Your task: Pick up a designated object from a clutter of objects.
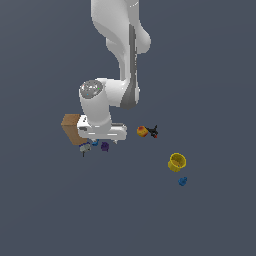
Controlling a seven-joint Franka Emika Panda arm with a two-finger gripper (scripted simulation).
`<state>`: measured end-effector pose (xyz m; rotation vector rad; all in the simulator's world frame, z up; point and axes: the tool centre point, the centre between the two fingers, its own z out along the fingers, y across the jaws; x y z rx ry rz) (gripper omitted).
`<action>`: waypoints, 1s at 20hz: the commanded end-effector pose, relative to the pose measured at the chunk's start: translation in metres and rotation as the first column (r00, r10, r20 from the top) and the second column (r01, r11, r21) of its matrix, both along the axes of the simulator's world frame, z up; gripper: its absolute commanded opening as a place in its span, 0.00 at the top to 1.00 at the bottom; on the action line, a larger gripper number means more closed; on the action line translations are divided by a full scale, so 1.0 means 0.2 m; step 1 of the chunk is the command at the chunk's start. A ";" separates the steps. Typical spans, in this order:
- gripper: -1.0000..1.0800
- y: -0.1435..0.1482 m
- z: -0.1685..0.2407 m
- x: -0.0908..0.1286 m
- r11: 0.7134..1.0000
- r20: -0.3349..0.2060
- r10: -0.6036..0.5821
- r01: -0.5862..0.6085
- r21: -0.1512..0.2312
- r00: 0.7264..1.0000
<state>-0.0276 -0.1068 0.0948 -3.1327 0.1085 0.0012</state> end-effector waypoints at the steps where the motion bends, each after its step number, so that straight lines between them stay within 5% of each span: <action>1: 0.04 -0.03 -0.05 -0.02 1.000 0.001 -0.005 0.005 -0.003 1.000; 20: 0.04 -0.06 -0.28 -0.06 1.000 0.000 -0.011 0.011 -0.007 1.000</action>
